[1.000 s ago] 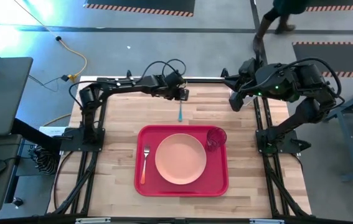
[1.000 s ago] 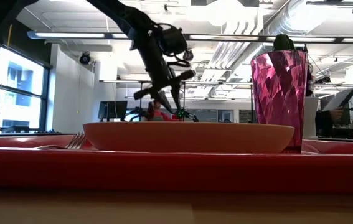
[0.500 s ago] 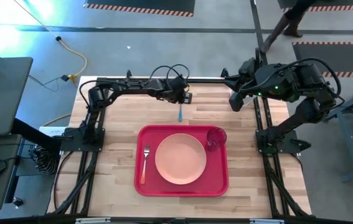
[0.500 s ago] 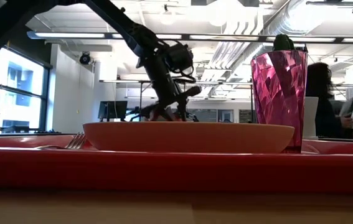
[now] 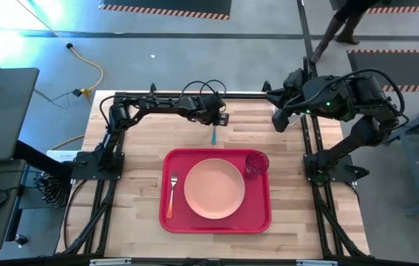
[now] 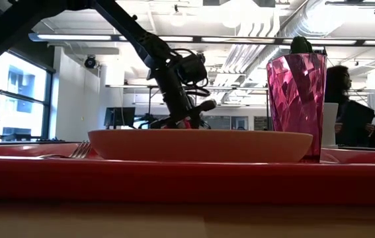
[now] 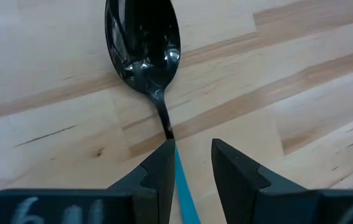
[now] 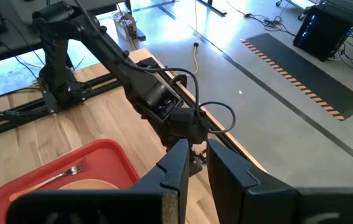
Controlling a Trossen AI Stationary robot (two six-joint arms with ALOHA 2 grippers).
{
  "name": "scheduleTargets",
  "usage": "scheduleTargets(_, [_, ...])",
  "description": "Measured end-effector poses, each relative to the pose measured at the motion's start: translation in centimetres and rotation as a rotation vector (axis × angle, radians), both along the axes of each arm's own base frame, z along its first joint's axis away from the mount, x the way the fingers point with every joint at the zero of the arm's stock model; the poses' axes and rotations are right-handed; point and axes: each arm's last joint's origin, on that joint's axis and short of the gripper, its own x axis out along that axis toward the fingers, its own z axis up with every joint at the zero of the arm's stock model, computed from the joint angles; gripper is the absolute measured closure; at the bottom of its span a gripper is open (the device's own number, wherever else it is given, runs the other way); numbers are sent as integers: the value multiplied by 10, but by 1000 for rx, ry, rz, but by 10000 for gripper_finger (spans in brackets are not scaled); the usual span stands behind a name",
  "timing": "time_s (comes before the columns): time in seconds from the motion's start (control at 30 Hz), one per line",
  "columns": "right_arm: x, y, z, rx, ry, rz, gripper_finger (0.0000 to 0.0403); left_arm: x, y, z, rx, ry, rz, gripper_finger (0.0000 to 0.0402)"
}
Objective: Pick and place plate/cup/fork/spoon on tray
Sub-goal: Put the blue spoon to the right of the orange fork on the red tray
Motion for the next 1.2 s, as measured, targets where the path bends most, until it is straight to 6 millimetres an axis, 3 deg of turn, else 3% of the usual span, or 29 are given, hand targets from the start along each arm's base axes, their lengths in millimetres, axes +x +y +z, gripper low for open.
scheduleTargets(0.4, [0,0,0,14,-8,-5,354,0,1,3,-82,-20,-45,306])
scheduleTargets(0.8, [-3,0,-4,27,35,-15,354,-3,26,48,-81,33,-85,306])
scheduleTargets(1.07, [-4,0,-5,32,45,-20,354,-22,43,40,-181,105,-20,306])
scheduleTargets(1.2, [-4,0,-5,31,46,-21,354,-21,46,42,-199,70,-26,307])
